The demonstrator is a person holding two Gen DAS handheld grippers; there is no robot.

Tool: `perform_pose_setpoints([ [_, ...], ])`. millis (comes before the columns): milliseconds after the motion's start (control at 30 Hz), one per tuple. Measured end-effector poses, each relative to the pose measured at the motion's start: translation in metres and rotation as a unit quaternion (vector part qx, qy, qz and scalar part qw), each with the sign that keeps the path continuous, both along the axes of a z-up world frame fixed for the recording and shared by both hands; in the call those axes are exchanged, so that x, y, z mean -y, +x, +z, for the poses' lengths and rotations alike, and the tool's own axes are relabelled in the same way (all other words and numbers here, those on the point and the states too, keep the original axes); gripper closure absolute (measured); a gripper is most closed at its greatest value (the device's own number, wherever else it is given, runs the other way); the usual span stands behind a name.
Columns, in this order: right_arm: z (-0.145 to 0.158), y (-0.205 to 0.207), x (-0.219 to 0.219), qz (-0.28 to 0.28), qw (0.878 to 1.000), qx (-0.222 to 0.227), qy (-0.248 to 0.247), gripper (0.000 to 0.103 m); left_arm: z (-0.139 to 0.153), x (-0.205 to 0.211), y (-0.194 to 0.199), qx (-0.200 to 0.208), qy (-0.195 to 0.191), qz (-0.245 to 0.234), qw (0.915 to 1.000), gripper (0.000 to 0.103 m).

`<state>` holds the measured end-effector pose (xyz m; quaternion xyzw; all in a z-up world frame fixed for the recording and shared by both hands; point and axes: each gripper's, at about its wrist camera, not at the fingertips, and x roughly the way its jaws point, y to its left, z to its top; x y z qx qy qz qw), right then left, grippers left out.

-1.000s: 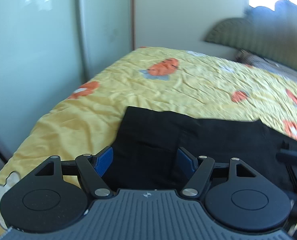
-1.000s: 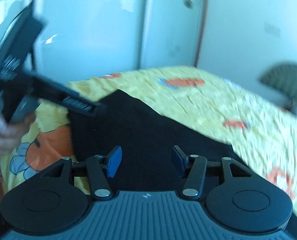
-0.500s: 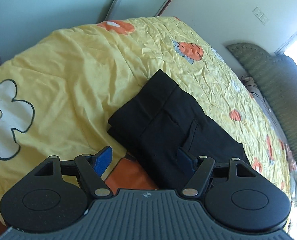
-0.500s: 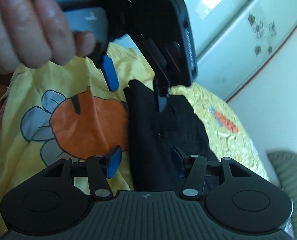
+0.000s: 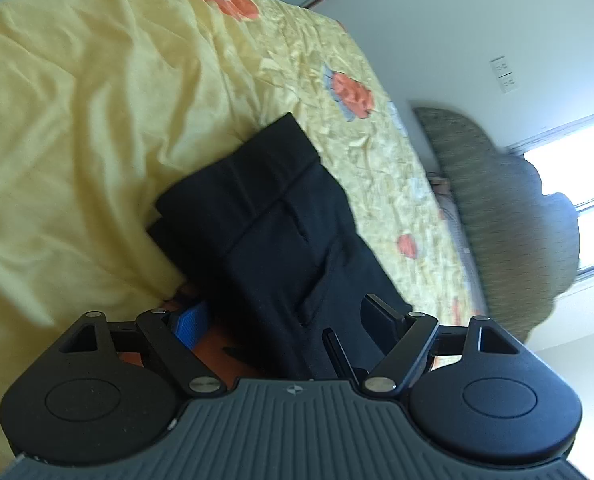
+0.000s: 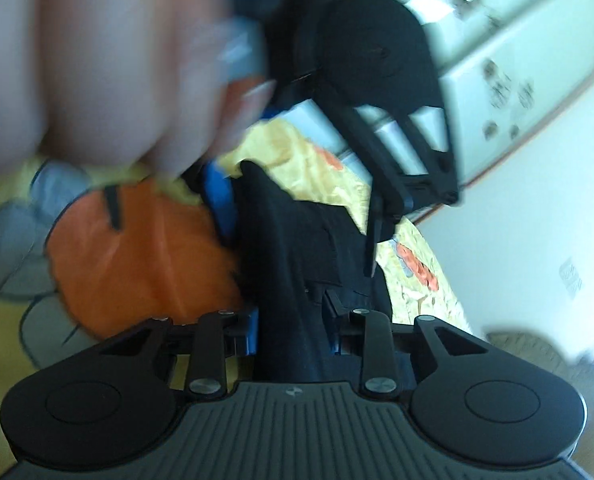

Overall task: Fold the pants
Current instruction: 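Grasp the trousers end with the left tool and lift it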

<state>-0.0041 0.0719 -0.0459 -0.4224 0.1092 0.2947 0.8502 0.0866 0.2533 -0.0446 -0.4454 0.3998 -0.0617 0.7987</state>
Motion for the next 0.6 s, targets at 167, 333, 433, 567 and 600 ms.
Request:
perform_pose_setpoints([
  [167, 0.047, 0.037, 0.039, -0.025, 0.978, -0.138, 0.157, 0.073, -0.012, 0.0, 0.014, 0.028, -0.058, 0.008, 0.9979, 0.023],
  [333, 0.076, 0.076, 0.085, 0.023, 0.902, -0.322, 0.285, 0.072, -0.009, -0.002, 0.03, 0.053, -0.043, 0.014, 0.9976, 0.023],
  [433, 0.074, 0.097, 0.091, -0.035, 0.909, -0.301, 0.287, 0.072, -0.008, -0.002, 0.035, 0.057, -0.028, 0.011, 0.9979, 0.024],
  [567, 0.047, 0.126, 0.079, -0.093, 0.92, -0.303, 0.231, 0.072, -0.006, 0.003, 0.037, 0.065, 0.022, 0.012, 0.9976, 0.037],
  [600, 0.04, 0.131, 0.077, -0.095, 0.918, -0.315, 0.221, 0.072, -0.005, 0.004, 0.037, 0.064, 0.039, 0.012, 0.9971, 0.045],
])
